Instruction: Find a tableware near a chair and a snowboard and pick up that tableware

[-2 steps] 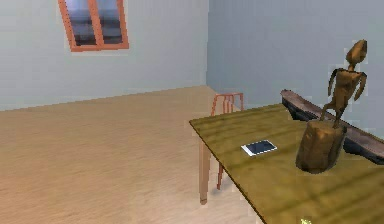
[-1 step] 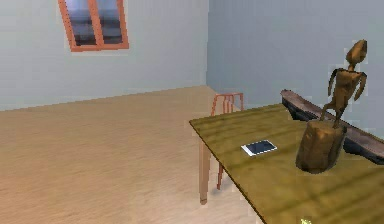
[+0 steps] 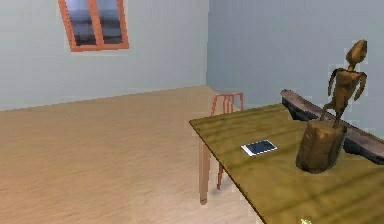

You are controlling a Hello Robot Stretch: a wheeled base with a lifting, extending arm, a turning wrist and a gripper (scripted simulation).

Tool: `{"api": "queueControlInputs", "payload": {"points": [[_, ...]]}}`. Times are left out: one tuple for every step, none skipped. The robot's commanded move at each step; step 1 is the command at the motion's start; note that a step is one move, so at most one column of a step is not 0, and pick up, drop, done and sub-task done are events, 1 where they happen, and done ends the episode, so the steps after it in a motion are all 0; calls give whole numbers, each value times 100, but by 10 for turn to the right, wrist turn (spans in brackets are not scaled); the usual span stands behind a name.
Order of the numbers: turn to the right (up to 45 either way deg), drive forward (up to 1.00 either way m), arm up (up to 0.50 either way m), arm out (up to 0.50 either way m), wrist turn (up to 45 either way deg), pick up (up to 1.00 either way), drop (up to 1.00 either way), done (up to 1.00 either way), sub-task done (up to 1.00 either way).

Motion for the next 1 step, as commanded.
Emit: {"api": "queueControlInputs", "payload": {"points": [[0, 0, 0, 0, 0, 0, 0, 100, 0]]}}
